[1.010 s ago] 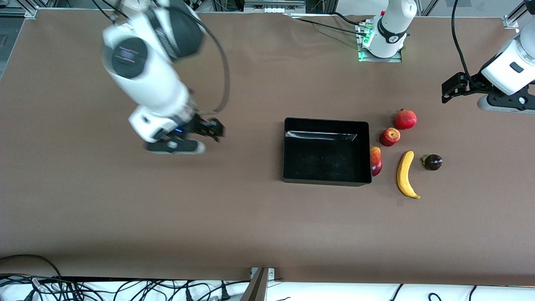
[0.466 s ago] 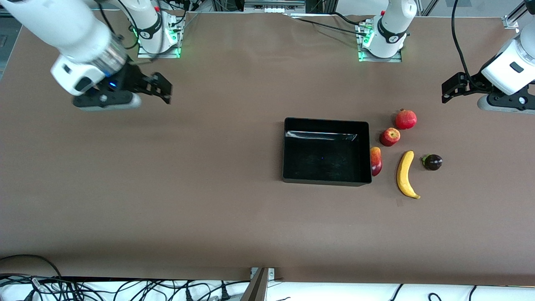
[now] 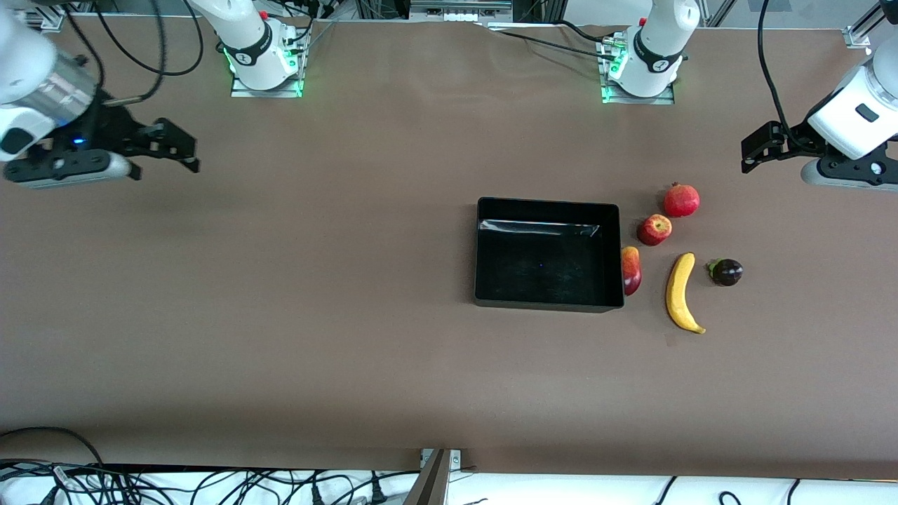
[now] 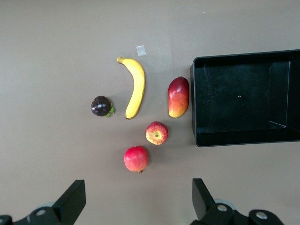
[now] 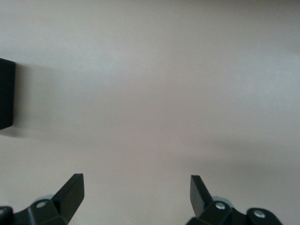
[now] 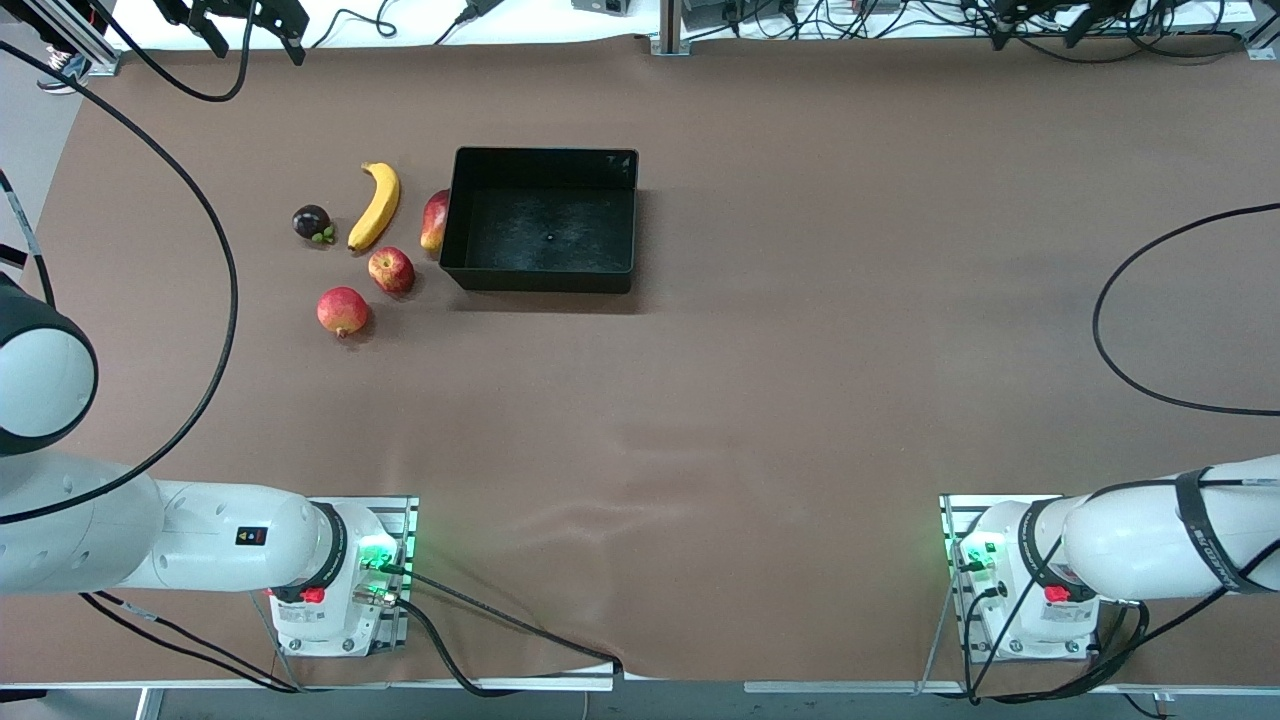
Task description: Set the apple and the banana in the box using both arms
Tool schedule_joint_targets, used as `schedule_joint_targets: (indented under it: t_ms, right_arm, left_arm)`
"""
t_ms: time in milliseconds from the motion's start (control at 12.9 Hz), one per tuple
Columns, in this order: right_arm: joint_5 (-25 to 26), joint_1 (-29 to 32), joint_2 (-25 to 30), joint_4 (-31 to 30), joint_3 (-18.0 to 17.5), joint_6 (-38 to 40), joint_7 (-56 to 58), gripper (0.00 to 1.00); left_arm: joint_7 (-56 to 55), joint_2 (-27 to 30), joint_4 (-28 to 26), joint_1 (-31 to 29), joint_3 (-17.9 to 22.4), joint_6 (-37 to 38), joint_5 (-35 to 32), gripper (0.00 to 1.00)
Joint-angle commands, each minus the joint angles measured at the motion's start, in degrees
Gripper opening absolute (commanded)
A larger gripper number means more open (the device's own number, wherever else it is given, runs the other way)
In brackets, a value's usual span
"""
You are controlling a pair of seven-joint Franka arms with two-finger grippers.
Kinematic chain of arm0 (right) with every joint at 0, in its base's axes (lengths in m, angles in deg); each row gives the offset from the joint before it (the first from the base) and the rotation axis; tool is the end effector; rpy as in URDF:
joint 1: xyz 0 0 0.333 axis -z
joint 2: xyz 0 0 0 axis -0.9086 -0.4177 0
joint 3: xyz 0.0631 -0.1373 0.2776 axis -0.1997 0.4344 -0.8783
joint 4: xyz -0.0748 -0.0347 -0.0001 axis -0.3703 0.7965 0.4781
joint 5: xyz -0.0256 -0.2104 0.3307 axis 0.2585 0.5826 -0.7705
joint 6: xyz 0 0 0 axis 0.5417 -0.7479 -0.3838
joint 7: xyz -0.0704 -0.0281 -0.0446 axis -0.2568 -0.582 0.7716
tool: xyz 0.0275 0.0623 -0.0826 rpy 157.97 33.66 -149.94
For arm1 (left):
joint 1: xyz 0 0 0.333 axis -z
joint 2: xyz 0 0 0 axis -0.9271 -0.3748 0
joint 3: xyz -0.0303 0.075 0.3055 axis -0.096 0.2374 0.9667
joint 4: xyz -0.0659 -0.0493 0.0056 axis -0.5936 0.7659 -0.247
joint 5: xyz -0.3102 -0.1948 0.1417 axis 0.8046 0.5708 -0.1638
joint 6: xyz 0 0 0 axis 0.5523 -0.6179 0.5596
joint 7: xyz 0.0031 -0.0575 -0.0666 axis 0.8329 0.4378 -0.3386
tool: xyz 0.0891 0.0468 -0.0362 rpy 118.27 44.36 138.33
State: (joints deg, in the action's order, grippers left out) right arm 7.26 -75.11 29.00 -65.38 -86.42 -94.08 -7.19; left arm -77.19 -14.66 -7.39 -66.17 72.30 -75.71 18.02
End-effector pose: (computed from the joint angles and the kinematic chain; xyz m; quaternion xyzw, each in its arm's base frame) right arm 0.5533 0.0698 0.6029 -0.9976 -0.0581 -0.0040 0.0380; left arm 0.5485 -0.0368 0.6106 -0.9983 0.0485 0.0261 0.0186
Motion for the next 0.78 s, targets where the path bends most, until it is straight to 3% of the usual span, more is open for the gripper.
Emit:
schedule_joint_targets:
  t_ms: [0, 699]
  right_arm:
    - [0.71, 5.49, 1.22, -0.80, -3.28, 0.50, 3.15, 1.00]
    - [3.70, 5.49, 0.08, 2.71, -2.93, 1.03, 2.80, 1.00]
  left_arm:
    - [0.18, -0.79, 1.83, 0.20, -0.12, 1.50, -1.21, 1.00]
    - [-0.34, -0.88, 1.74, 0.20, -0.29, 1.51, -0.86, 1.00]
